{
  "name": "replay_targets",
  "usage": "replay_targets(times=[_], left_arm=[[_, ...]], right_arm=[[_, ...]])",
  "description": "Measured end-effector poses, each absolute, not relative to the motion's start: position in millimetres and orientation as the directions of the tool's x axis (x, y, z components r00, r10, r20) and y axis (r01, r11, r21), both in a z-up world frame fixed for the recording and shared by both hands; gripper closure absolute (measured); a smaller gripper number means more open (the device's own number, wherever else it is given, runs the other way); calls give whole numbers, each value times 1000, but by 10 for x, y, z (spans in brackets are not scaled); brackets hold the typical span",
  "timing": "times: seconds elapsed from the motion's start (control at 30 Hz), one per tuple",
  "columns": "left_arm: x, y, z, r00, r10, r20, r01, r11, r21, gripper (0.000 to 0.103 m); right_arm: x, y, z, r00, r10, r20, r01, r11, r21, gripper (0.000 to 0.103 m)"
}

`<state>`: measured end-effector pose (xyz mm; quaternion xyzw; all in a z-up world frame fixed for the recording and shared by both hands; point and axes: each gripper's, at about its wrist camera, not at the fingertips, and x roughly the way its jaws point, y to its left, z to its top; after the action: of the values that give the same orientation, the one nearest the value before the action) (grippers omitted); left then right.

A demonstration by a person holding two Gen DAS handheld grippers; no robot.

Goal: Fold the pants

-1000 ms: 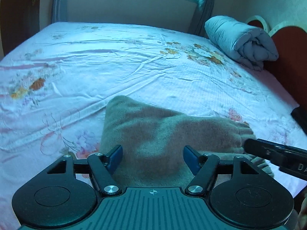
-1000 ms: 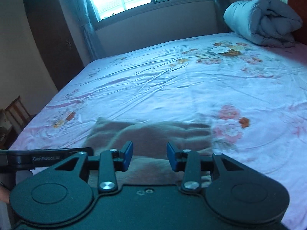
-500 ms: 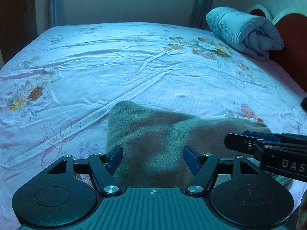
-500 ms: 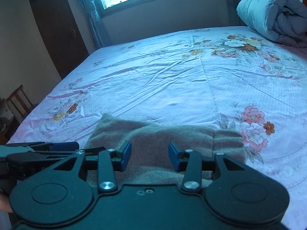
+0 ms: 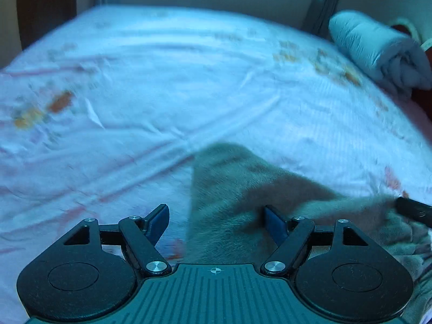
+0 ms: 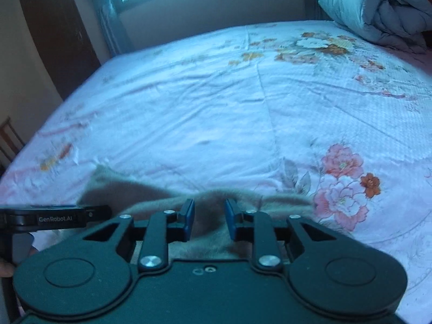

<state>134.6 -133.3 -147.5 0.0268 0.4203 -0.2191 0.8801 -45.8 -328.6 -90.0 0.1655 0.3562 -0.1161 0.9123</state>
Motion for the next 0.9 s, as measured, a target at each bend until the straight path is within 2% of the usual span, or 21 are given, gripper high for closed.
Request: replay_targets(times=[0.03,0.07,0.1,0.17,0.23,0.33,0.63,0.67,0.8,0.87,0.9], left_arm=[[1306,-1279,-1441,557,-364,-747,426,897,-120,26],[1279,-1211,-1426,553,-366,-748,435,893,-115,26],[1267,-1135,-1429,544,-369,-754,432,893,-125,26],[1245,-986,-1475,513,-375,-772,419,894,-157,26],[1214,-878,-1541,490,-379,-785,401,898,-183,26],[1158,-798,-1612,469,-392,-792,388,897,-214,26],[993,-912,-1823,361,-496,-790,390,849,-356,27],[975,-931,-1837,358,-505,-785,387,845,-368,35],[892,-967,-1770,387,-513,-766,394,843,-365,64],[868,-929,-1677,411,-526,-744,396,839,-375,77],[862,-920,-1635,420,-534,-734,396,836,-381,78]], right_arm=[[-564,-3321,-826,737,-107,-668,336,915,224,69],[-657,-3355,-779,738,-129,-662,350,913,212,57],[-736,-3393,-761,732,-139,-667,360,910,204,37],[-888,-3507,-781,718,-146,-681,377,903,205,28],[-990,-3605,-881,684,-140,-716,400,893,207,29],[-1123,-3727,-1077,665,-63,-744,429,848,312,30],[-1191,-3895,-1512,669,177,-722,444,683,579,28],[-1186,-3882,-1545,670,189,-718,436,682,587,30],[-1220,-3799,-1533,686,196,-701,407,695,592,58],[-1260,-3757,-1451,708,179,-683,394,704,592,63],[-1270,-3726,-1400,720,168,-673,383,712,588,64]])
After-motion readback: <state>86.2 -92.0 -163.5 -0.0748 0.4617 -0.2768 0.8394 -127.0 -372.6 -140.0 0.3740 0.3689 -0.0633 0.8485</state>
